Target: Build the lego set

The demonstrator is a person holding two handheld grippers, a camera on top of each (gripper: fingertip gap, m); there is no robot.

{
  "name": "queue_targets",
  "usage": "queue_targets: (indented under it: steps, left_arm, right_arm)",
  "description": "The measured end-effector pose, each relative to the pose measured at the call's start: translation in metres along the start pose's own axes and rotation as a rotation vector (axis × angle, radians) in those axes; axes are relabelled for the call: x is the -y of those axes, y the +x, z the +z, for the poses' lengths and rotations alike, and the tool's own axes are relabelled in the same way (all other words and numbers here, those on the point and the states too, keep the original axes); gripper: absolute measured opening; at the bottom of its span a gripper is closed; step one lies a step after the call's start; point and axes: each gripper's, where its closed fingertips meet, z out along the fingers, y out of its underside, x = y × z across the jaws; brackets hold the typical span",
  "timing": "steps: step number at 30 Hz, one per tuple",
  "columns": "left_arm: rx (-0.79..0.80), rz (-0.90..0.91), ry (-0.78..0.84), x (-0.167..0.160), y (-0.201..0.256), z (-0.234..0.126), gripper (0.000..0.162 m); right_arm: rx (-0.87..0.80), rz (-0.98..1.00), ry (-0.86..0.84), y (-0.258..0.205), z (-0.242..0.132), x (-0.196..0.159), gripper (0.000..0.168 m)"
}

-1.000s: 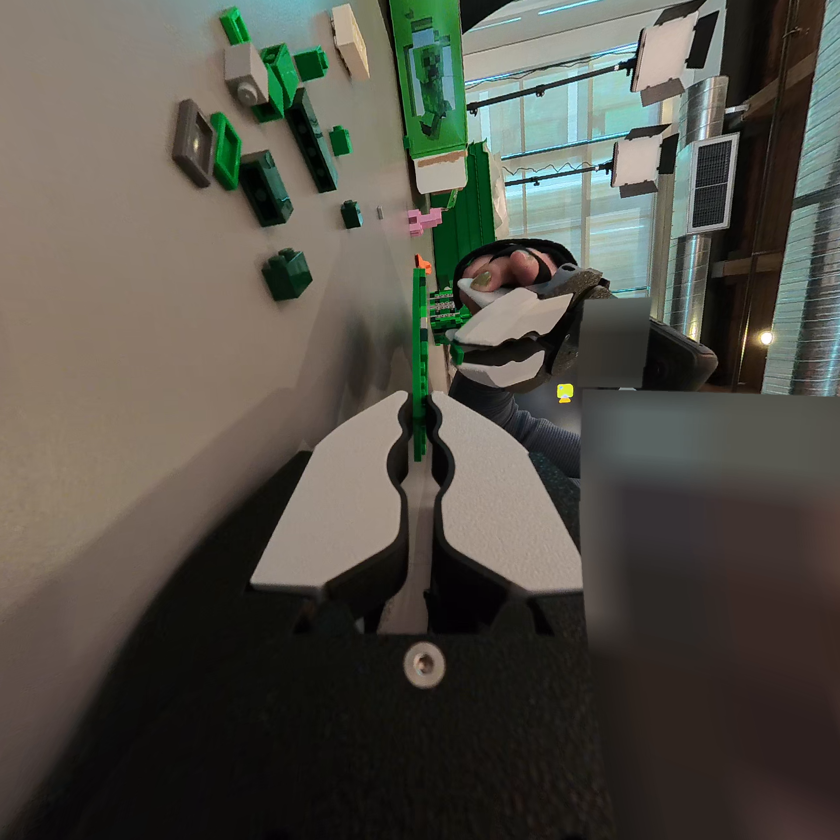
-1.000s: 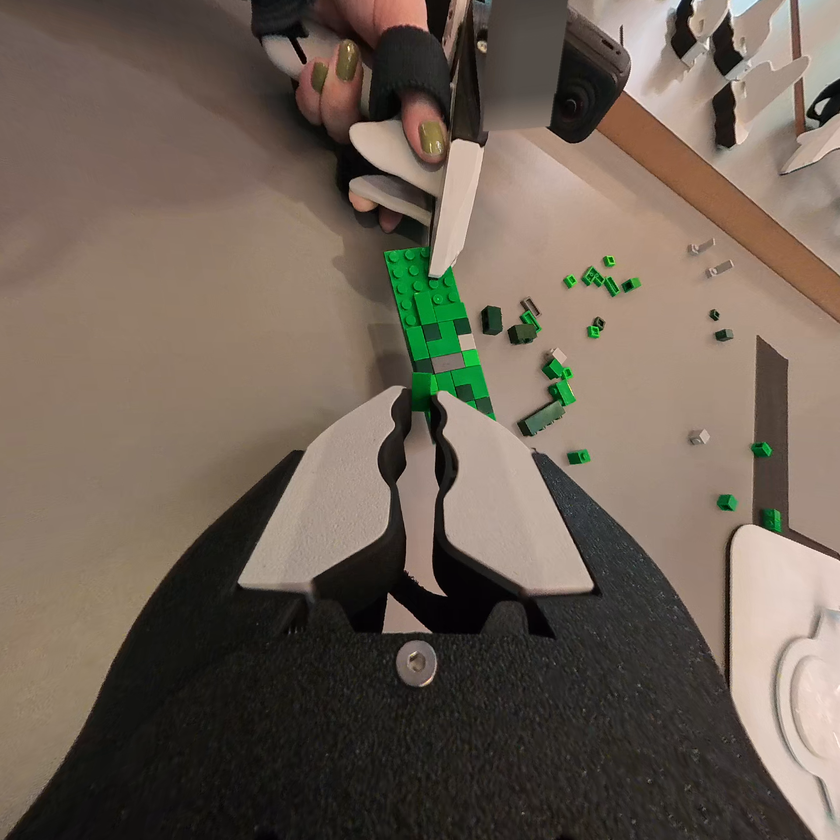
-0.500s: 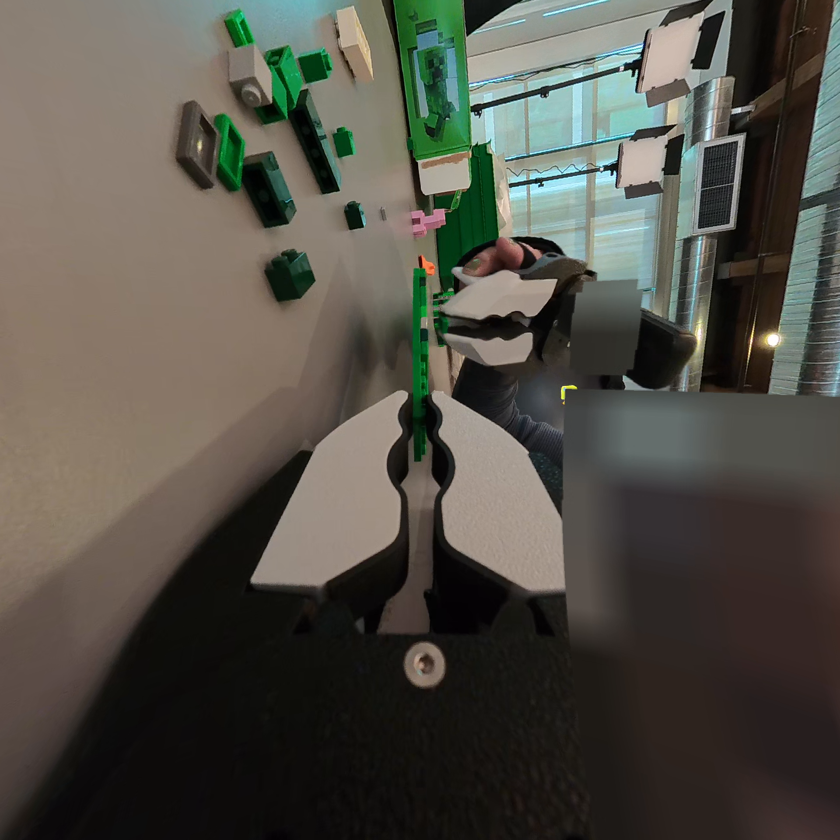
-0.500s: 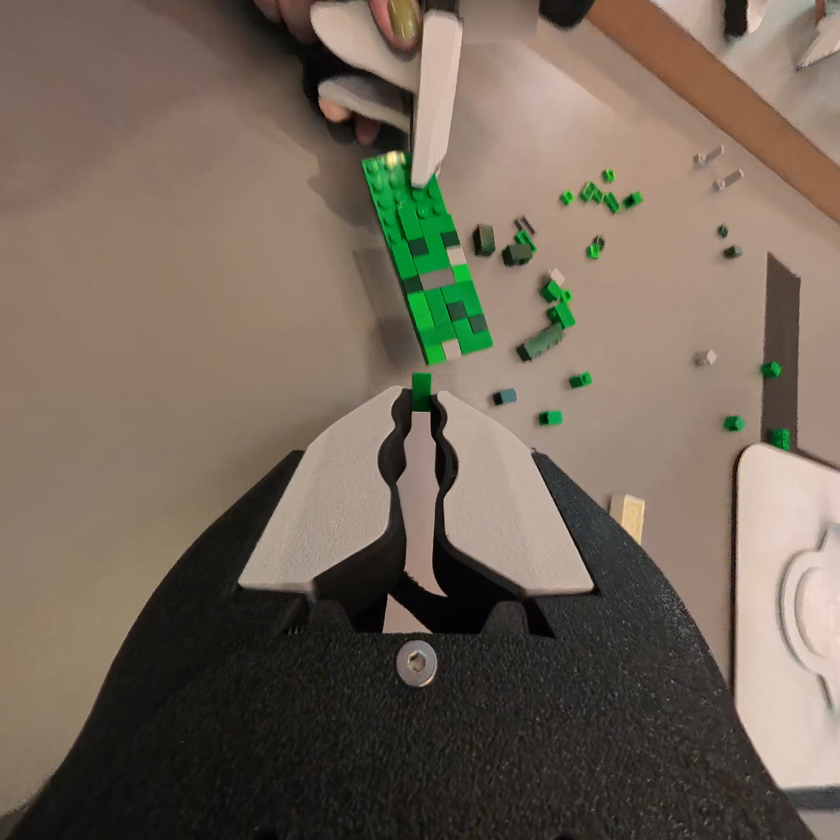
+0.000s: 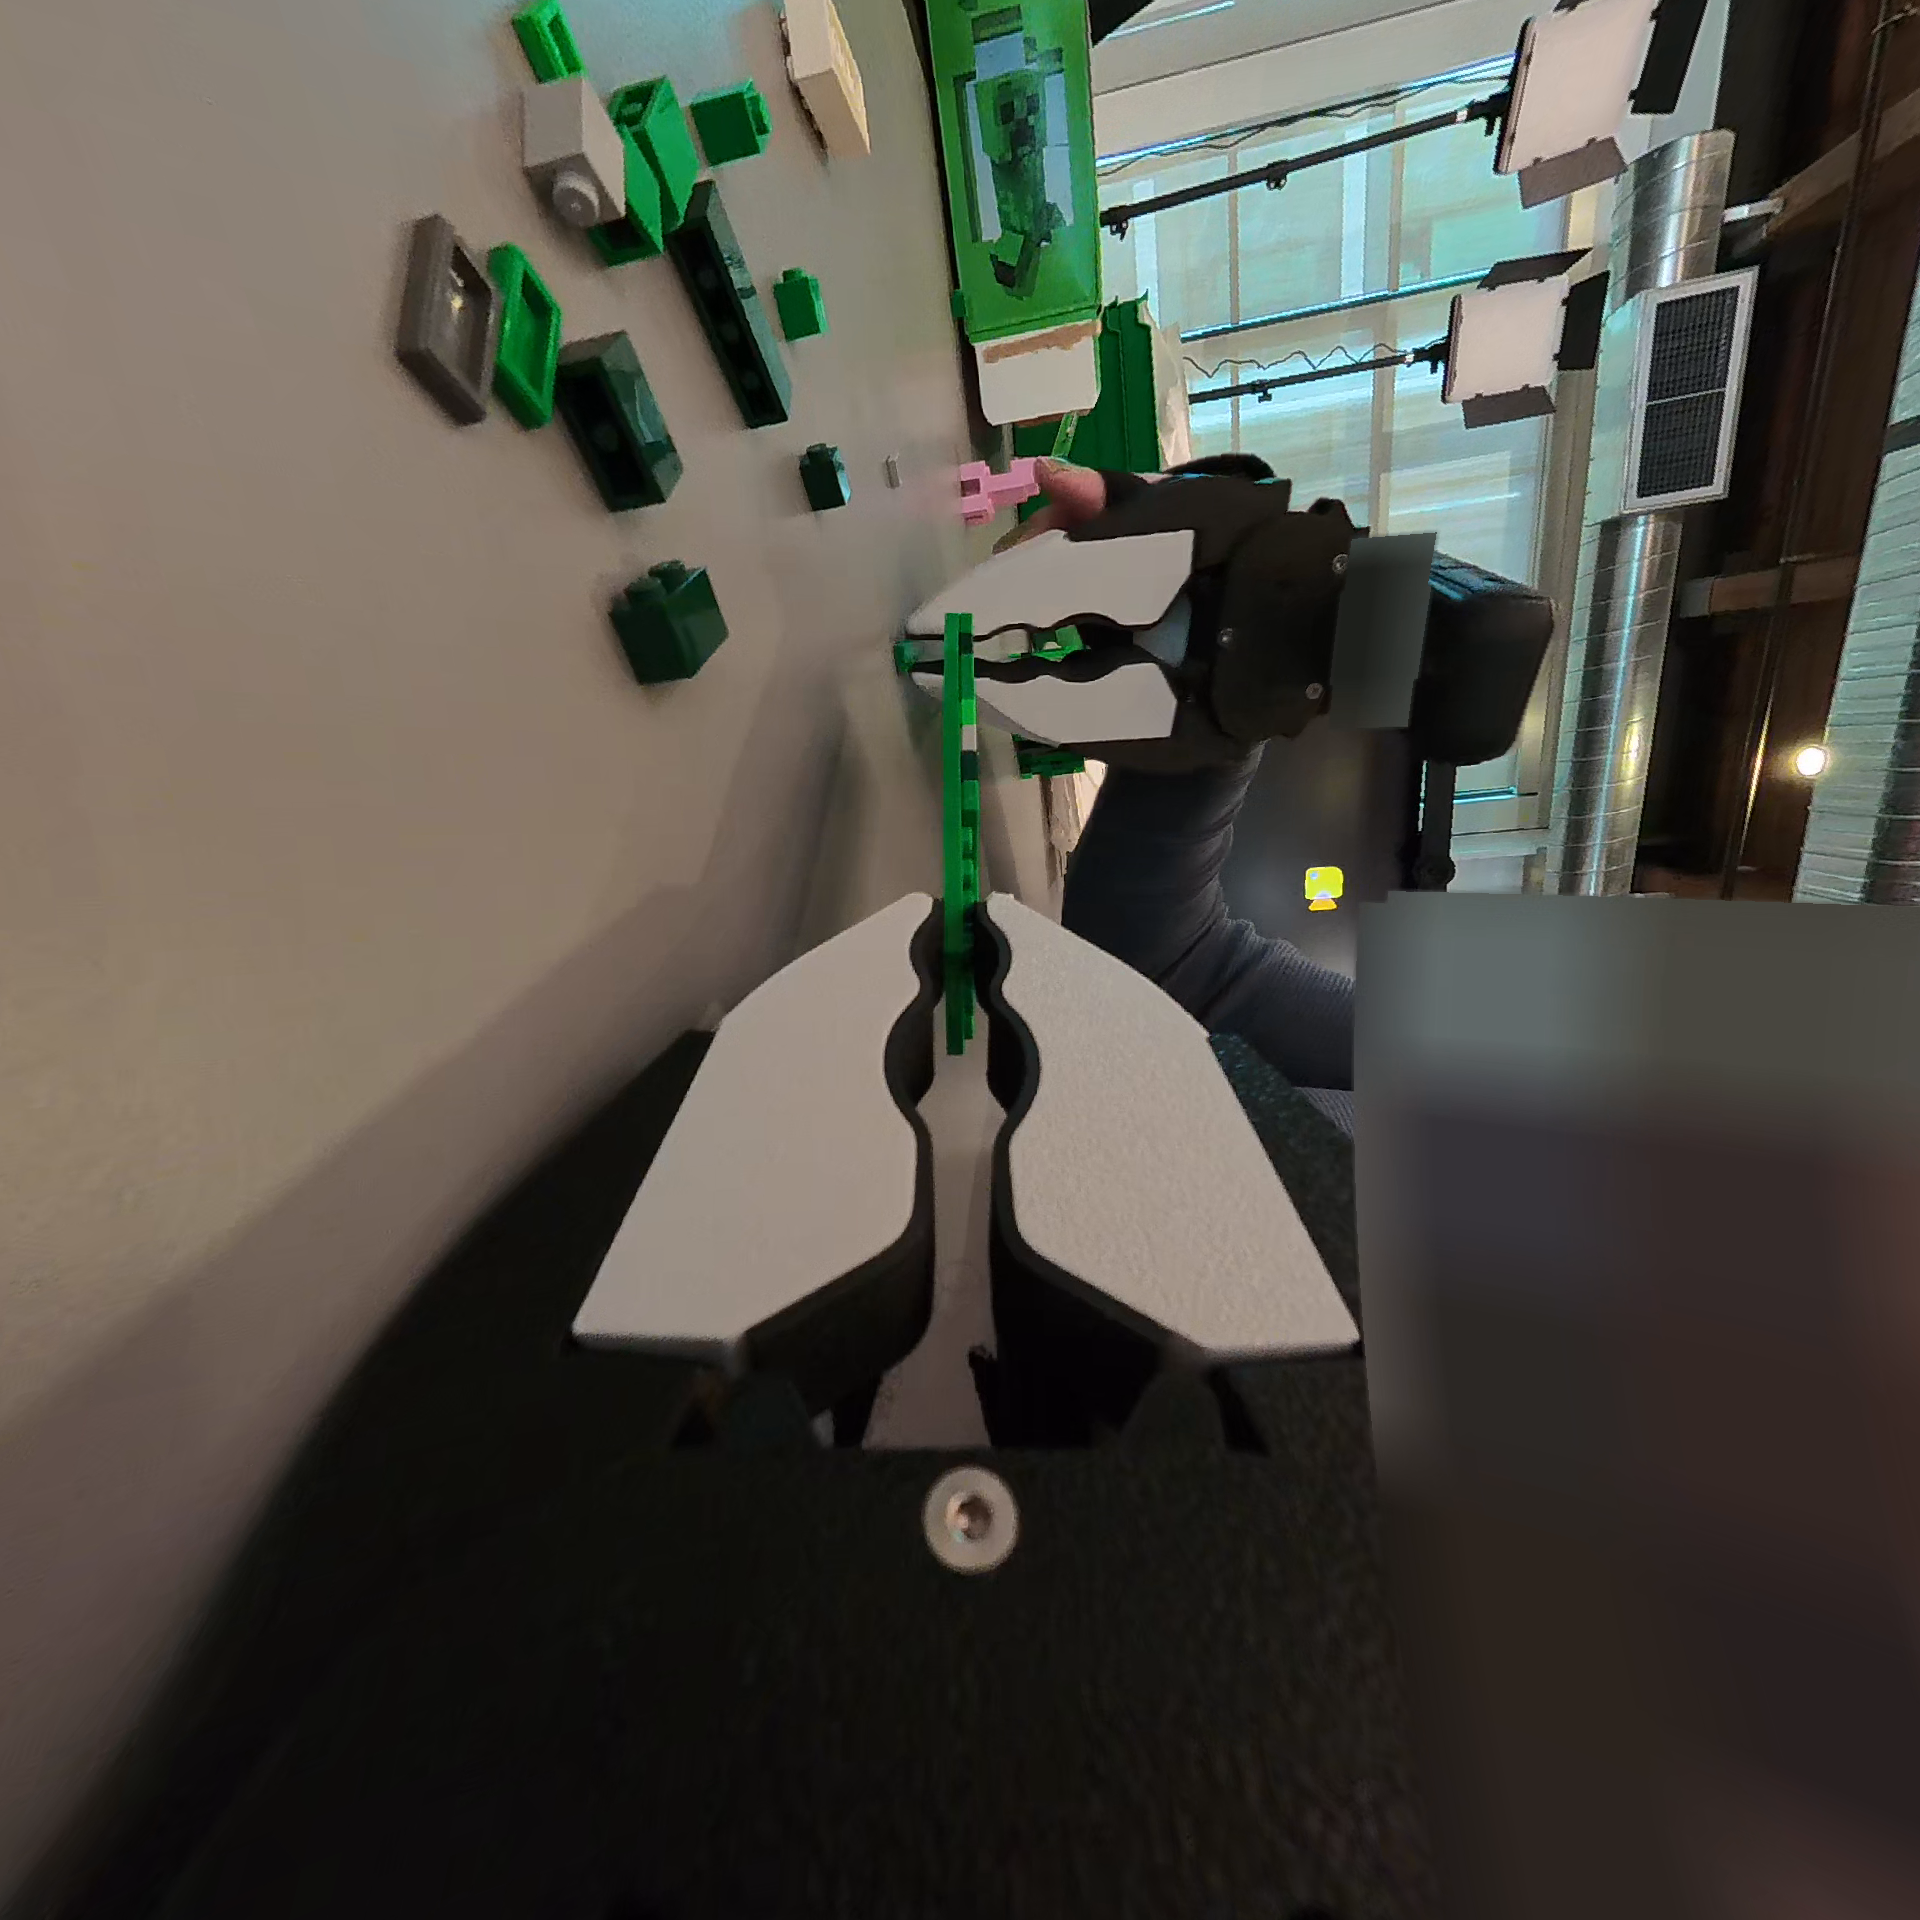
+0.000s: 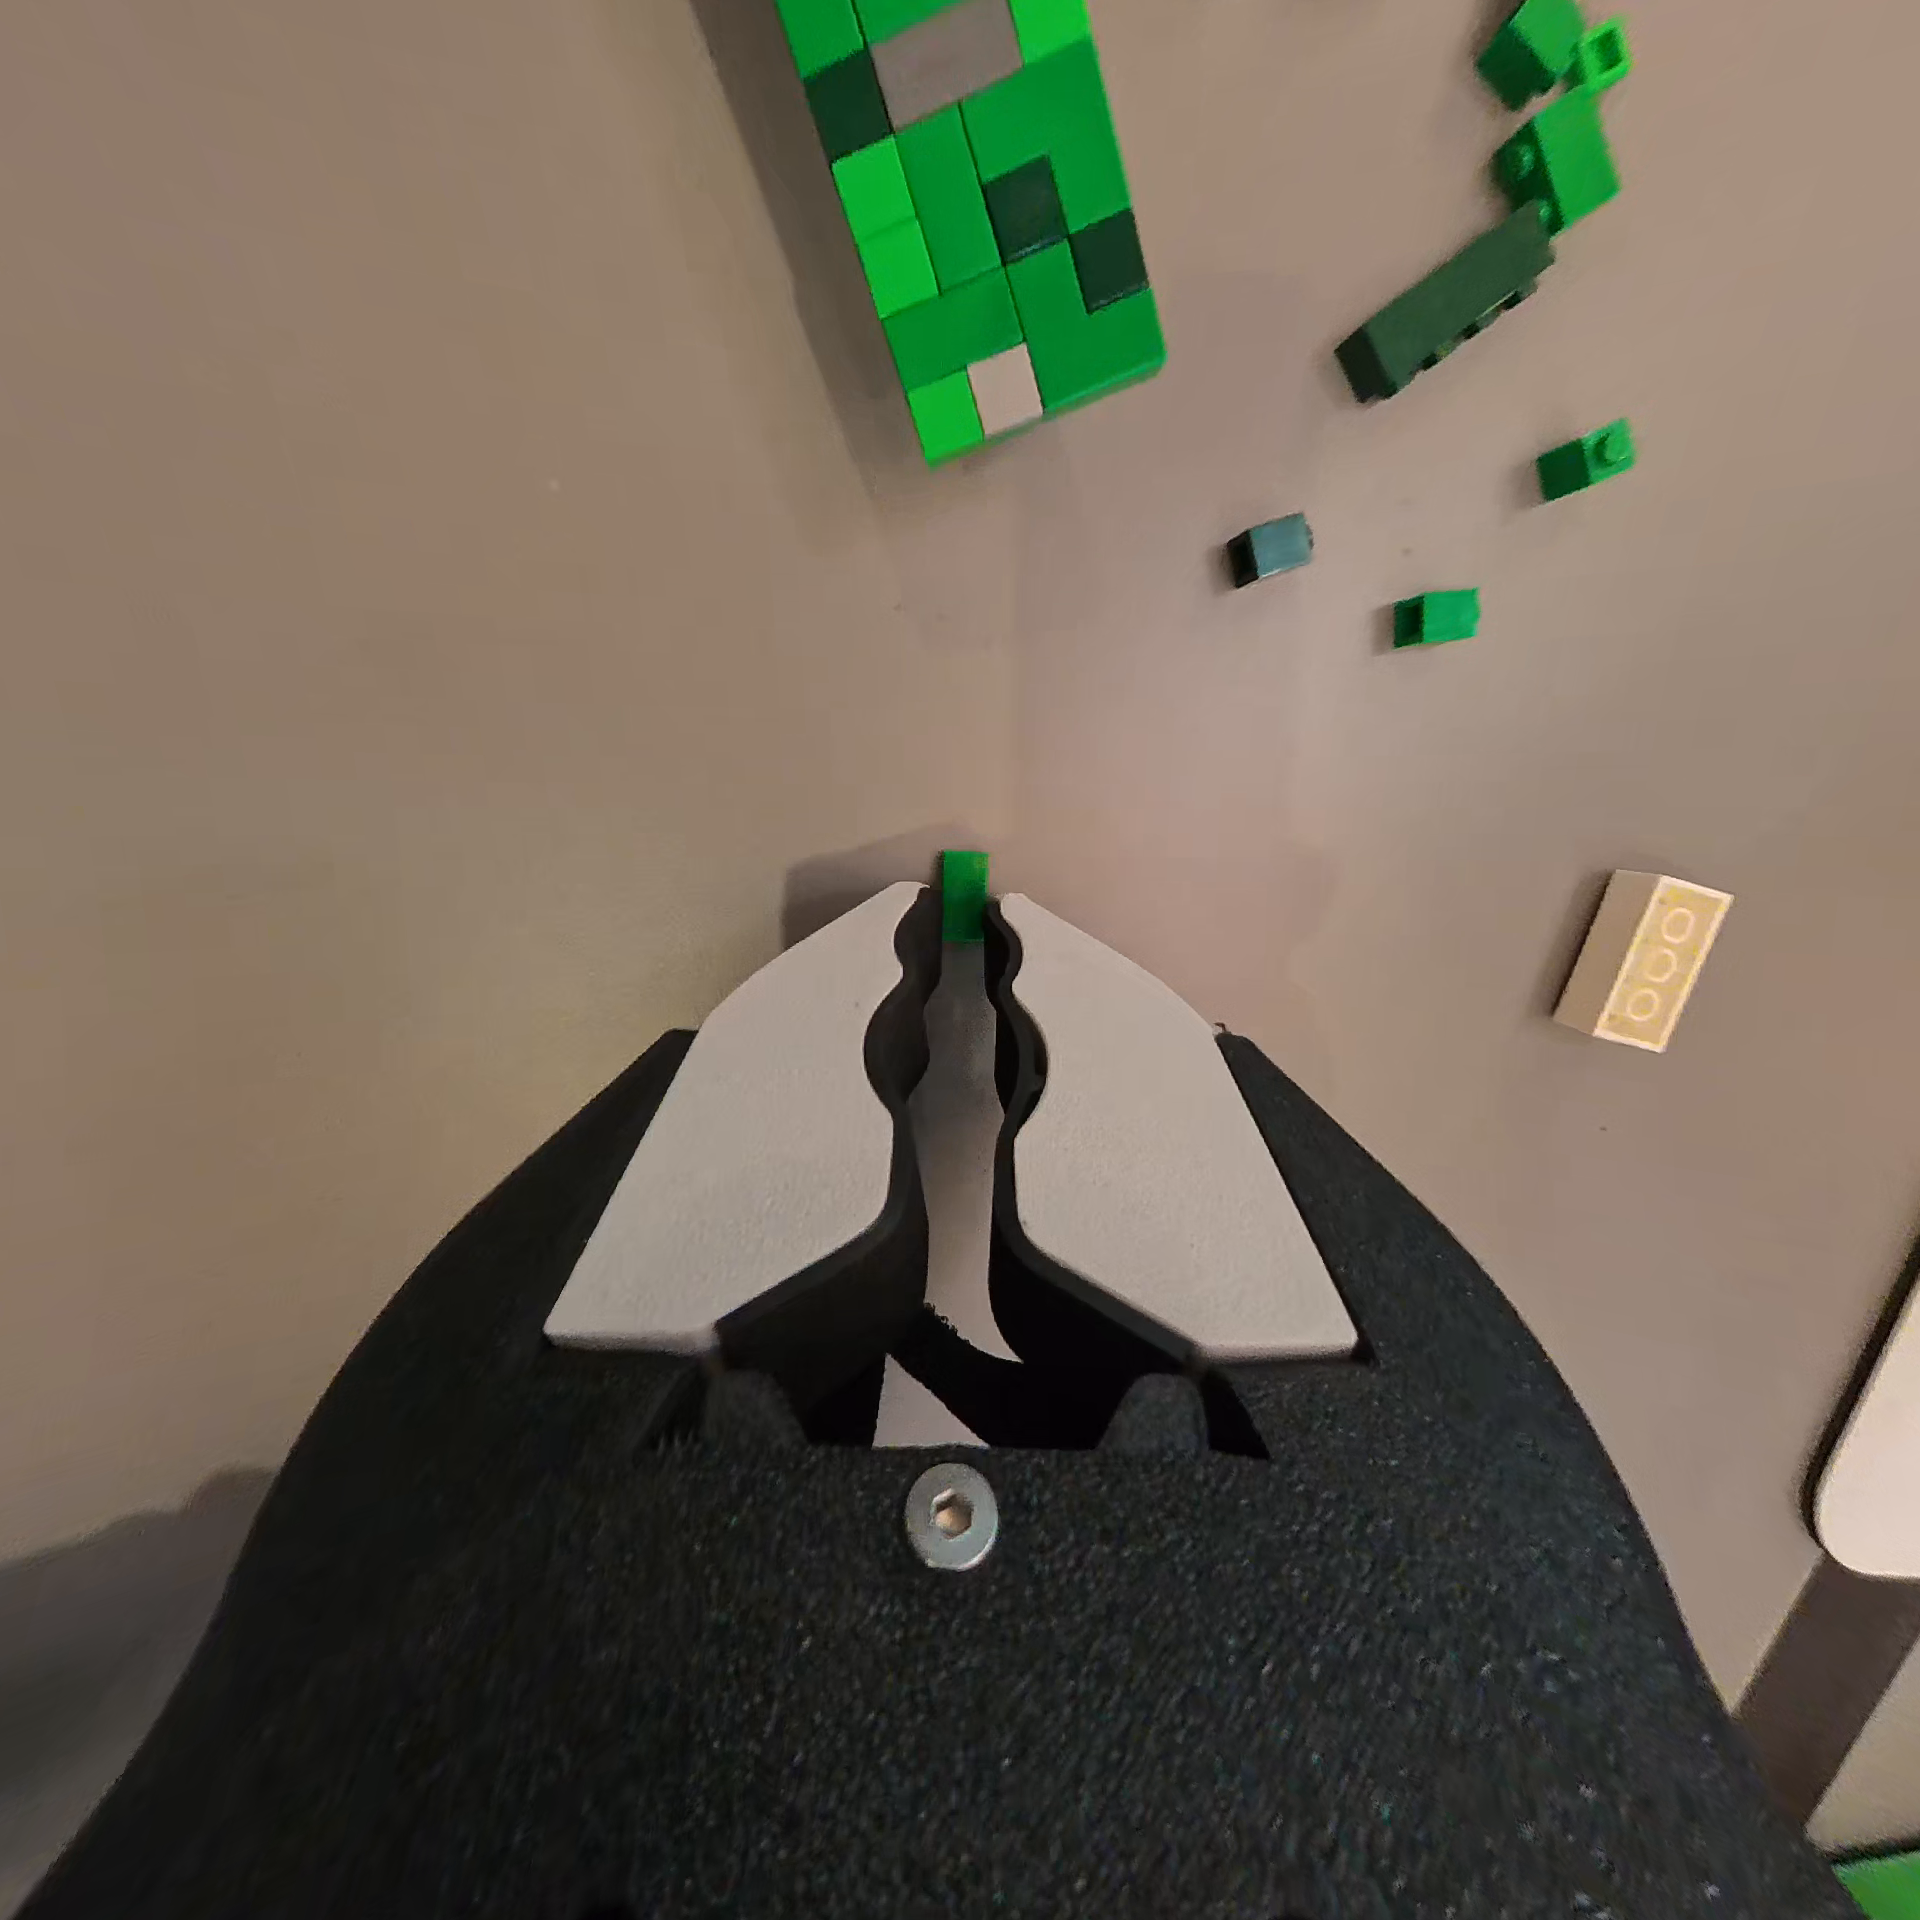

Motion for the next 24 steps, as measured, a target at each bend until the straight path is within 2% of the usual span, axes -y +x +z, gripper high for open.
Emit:
queue_targets:
  steps: [1,8,15,16,17,19,21,22,24]
  left_arm:
    - [0.0,0.001,0.0,0.0,0.0,0.0,0.004]
    - [0.0,0.004,-0.005,0.0,0.0,0.0,0.004]
    - [0.009,-0.012,-0.017,-0.001,-0.001,0.001,0.004]
    - [0.018,-0.018,-0.022,-0.001,-0.002,0.001,0.004]
    - [0.022,-0.021,-0.03,-0.002,-0.002,0.002,0.004]
    - [0.026,-0.025,-0.039,-0.003,-0.002,0.003,0.004]
    - [0.027,-0.023,-0.041,-0.003,-0.002,0.003,0.004]
    - [0.023,-0.025,-0.042,-0.003,-0.001,0.004,0.004]
    - [0.016,-0.024,-0.05,-0.004,0.0,0.005,0.004]
  right_arm:
    - [0.007,0.006,0.004,0.0,0.0,0.001,0.007]
    - [0.028,0.02,0.033,0.001,-0.007,0.003,0.015]
    - [0.032,0.059,0.321,0.033,-0.047,0.056,0.013]
    - [0.065,0.042,0.366,0.029,-0.046,0.067,0.016]
    - [0.111,0.012,0.408,0.022,-0.045,0.078,0.026]
    - [0.161,-0.051,0.458,0.006,-0.038,0.099,0.053]
    - [0.158,-0.14,0.418,-0.009,-0.023,0.109,0.068]
    - [0.122,-0.195,0.379,-0.011,-0.013,0.112,0.071]
    - [0.055,-0.298,0.285,-0.013,0.005,0.112,0.059]
